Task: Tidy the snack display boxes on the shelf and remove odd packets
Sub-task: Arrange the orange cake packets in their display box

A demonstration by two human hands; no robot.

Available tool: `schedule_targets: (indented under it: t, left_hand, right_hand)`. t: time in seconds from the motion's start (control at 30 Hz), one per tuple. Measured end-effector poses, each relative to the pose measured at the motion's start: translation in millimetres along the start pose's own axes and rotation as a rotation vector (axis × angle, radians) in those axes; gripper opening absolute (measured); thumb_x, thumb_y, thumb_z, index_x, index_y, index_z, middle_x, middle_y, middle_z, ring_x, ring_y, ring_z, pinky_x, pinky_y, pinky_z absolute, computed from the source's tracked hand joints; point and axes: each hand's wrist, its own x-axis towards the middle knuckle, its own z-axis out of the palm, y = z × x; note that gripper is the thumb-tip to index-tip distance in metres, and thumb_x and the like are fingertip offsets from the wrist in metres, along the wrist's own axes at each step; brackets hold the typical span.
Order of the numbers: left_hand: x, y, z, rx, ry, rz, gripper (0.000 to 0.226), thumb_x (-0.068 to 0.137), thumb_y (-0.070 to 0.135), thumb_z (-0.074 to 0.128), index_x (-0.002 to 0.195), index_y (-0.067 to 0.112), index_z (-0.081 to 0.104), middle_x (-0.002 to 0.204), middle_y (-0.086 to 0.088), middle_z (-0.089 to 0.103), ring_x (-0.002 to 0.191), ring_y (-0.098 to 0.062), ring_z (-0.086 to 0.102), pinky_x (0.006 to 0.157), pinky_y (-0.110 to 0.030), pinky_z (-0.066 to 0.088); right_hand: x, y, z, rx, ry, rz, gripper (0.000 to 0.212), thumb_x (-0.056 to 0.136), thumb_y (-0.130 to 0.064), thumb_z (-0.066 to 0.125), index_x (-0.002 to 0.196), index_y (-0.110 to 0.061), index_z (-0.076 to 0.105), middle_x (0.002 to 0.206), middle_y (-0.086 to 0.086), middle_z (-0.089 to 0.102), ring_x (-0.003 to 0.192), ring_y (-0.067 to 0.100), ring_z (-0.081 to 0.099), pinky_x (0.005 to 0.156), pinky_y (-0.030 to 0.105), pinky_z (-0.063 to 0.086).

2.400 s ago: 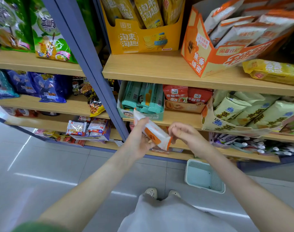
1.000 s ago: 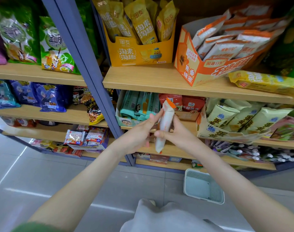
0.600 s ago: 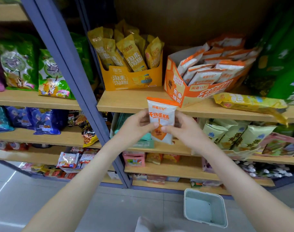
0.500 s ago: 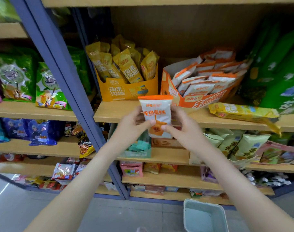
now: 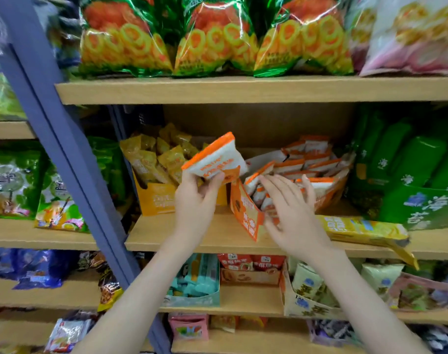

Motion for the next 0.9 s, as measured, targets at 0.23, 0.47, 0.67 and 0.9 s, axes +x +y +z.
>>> schedule_targets:
  t: [0.23,0.47,0.67,0.9]
  left_hand:
    - [24.0,-5.9,28.9,0.197,-0.179,0.148,0.017,0.096,0.016,0.058,0.104,0.028,0.049,0.097,0.01,0.062,0.092,0.005,0.059,0.078,-0.017,0.05]
    - [31.9,3.1,43.4,0.025,-0.121,-0.046,0.025,0.096,0.012,0.058,0.114,0.02,0.043,0.102,0.024,0.053,0.094,0.015,0.055,0.078,0.0,0.04]
    - [30.8,-15.6,42.1,0.439,-0.337,-0.035,0.035,0.099,0.02,0.053,0.129,0.004,0.047,0.12,-0.008,0.061,0.114,-0.023,0.058,0.075,-0.008,0.041]
    - [42.3,-19.0,39.6,0.685,-0.655,-0.032,0.048,0.095,0.022,0.047,0.142,0.022,0.037,0.13,-0.011,0.054,0.12,-0.027,0.05,0.09,-0.032,0.049]
  right_hand:
    - [4.6,12.7,-2.2,0.03,0.054,-0.221,0.072,0.069,0.016,0.063,0.134,-0.014,0.051,0.133,0.003,0.058,0.128,0.015,0.042,0.114,0.041,0.015]
    - [5.9,23.2,-4.0,-0.018,0.06,-0.294,0.076,0.068,0.019,0.07,0.133,-0.017,0.052,0.131,-0.002,0.059,0.125,0.013,0.047,0.11,0.037,0.022]
    - [2.1,25.7,0.4,-0.011,0.119,-0.199,0.073,0.082,-0.003,0.072,0.143,-0.019,0.037,0.143,0.0,0.05,0.138,0.013,0.035,0.115,0.037,0.015]
    - [4.7,25.3,1.4,-0.05,0.082,-0.135,0.055,0.092,-0.032,0.055,0.143,-0.02,0.04,0.142,-0.002,0.05,0.139,0.013,0.031,0.118,0.038,0.007]
